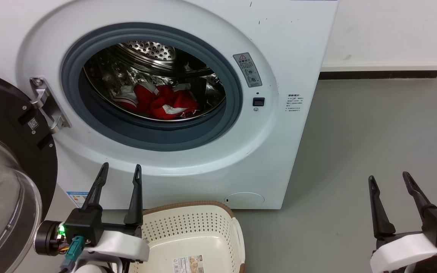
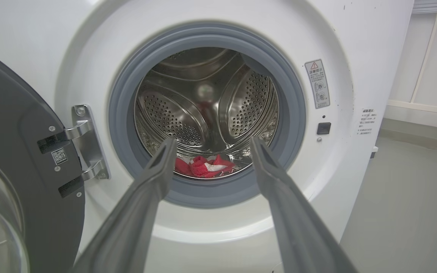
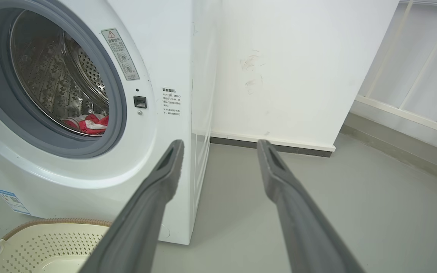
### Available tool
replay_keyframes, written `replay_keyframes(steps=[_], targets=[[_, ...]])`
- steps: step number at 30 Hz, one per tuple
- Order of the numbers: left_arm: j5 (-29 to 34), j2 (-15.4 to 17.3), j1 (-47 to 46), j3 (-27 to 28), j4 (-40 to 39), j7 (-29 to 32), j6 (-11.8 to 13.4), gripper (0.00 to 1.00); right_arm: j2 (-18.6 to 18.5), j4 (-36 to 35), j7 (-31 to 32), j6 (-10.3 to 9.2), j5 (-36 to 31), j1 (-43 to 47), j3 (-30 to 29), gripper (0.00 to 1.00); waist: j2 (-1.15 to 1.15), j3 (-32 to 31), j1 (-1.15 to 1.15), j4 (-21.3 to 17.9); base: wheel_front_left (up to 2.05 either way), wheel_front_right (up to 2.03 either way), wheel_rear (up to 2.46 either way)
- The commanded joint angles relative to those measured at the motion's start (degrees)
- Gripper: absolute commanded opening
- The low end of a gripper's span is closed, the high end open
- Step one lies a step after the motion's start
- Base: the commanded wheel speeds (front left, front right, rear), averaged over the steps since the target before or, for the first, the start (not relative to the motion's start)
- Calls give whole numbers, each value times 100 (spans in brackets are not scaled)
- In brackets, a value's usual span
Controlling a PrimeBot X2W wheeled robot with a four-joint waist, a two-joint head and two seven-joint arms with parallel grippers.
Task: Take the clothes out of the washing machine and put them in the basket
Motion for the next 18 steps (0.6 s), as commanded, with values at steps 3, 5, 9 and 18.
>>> replay_keyframes(steps=[3,5,9,18], targets=[[71,5,50,7,35,-49,5,100,-16,-25,-42,-2,-24,62,-10,100,0,2,0,7,0,0,0],[58,1,51,13,47,-42,4,100,-16,-9,-45,-2,10,62,-10,100,0,4,0,10,0,0,0],[25,-9,52,27,70,-38,-2,100,-16,11,-35,-2,42,66,-7,100,0,6,0,11,0,0,0],[14,-22,31,51,100,-38,3,100,-16,29,-38,-2,67,57,-2,100,0,41,0,5,0,0,0]])
